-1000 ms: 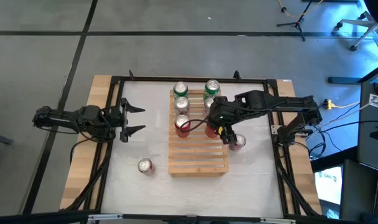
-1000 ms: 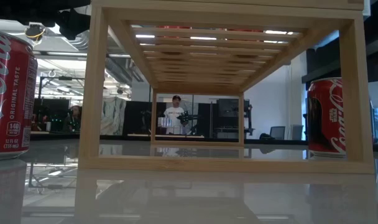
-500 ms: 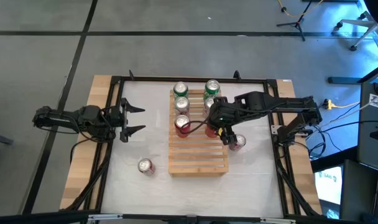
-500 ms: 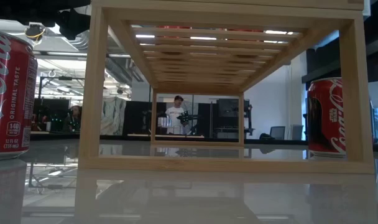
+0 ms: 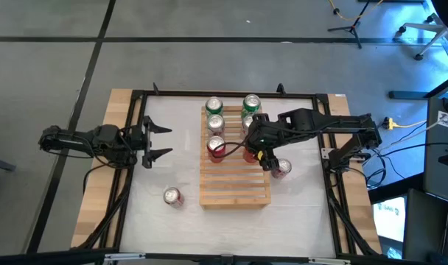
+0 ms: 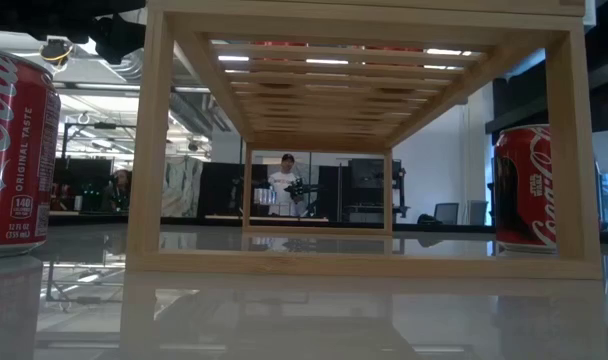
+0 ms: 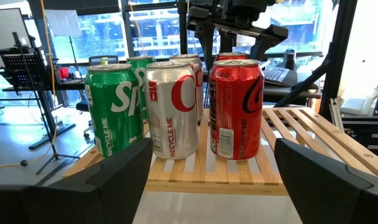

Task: Place canned beverage on shelf
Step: Put the red and black soda can on the shelf aligned with the red and black soda can, then put the left white and red soda can on the shelf

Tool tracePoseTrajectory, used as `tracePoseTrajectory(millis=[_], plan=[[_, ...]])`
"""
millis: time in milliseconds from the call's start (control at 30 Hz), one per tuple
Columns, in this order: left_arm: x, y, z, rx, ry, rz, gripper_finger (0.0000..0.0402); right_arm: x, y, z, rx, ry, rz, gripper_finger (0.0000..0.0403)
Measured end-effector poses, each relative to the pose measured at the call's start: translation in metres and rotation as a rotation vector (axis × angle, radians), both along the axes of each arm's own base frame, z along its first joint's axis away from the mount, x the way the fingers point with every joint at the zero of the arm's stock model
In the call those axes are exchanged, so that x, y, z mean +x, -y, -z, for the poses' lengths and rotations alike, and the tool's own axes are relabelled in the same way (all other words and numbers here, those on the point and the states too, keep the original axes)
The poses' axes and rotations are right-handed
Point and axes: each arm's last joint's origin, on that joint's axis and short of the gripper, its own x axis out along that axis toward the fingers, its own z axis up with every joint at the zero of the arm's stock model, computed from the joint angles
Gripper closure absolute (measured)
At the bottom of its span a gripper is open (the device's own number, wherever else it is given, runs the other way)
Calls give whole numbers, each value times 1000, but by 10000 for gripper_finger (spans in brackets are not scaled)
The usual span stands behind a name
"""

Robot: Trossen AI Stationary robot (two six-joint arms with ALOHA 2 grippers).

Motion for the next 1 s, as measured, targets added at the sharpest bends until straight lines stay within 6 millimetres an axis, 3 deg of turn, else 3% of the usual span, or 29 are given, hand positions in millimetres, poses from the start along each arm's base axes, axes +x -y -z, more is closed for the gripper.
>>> tracePoseTrajectory(millis=[367, 700, 1000], plan=[[0, 0, 0, 0, 0, 0, 72, 0, 0, -1, -4, 8, 3, 22], [0, 0, 0, 0, 0, 0, 72, -5, 1, -26, 8, 88, 2, 23], [0, 0, 0, 0, 0, 0, 72, -23, 2, -49, 47, 70, 74, 23]])
